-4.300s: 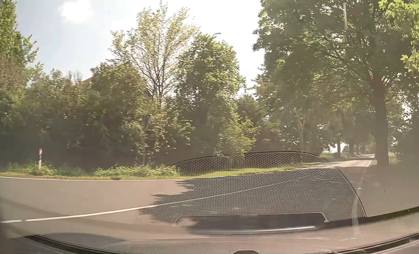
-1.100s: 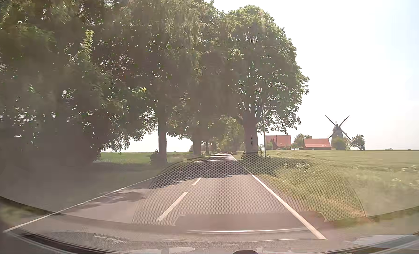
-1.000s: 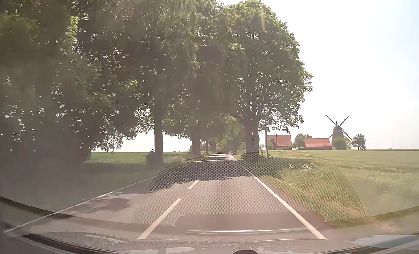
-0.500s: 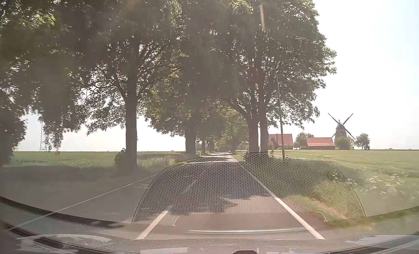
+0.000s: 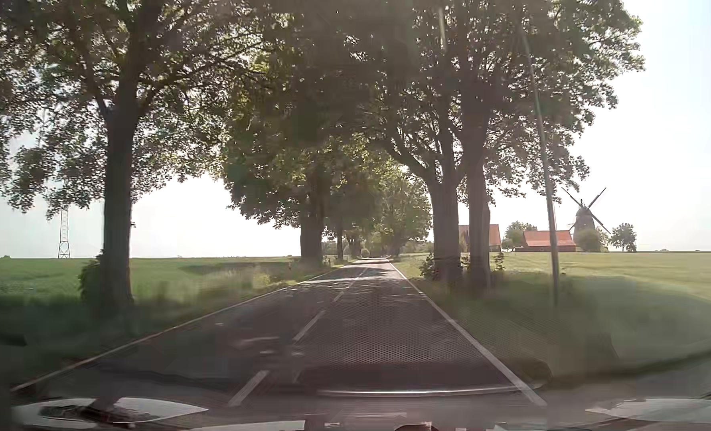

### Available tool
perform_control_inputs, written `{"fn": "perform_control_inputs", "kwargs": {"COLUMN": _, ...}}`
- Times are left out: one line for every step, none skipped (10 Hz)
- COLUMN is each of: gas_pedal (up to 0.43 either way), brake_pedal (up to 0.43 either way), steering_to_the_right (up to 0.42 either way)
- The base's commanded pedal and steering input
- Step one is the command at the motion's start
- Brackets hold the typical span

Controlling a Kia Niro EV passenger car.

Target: Follow the waypoints while adhering to traffic rules and regulations

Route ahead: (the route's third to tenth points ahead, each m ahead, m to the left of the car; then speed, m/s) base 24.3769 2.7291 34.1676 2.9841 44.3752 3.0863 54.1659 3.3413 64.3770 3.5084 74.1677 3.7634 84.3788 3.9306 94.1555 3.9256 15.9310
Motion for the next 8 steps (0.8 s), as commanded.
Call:
{"fn": "perform_control_inputs", "kwargs": {"gas_pedal": 0.461, "brake_pedal": 0.000, "steering_to_the_right": 0.000}}
{"fn": "perform_control_inputs", "kwargs": {"gas_pedal": 0.461, "brake_pedal": 0.000, "steering_to_the_right": 0.000}}
{"fn": "perform_control_inputs", "kwargs": {"gas_pedal": 0.461, "brake_pedal": 0.000, "steering_to_the_right": 0.000}}
{"fn": "perform_control_inputs", "kwargs": {"gas_pedal": 0.461, "brake_pedal": 0.000, "steering_to_the_right": 0.000}}
{"fn": "perform_control_inputs", "kwargs": {"gas_pedal": 0.461, "brake_pedal": 0.000, "steering_to_the_right": 0.000}}
{"fn": "perform_control_inputs", "kwargs": {"gas_pedal": 0.449, "brake_pedal": 0.000, "steering_to_the_right": 0.000}}
{"fn": "perform_control_inputs", "kwargs": {"gas_pedal": 0.449, "brake_pedal": 0.000, "steering_to_the_right": 0.000}}
{"fn": "perform_control_inputs", "kwargs": {"gas_pedal": 0.449, "brake_pedal": 0.000, "steering_to_the_right": 0.000}}
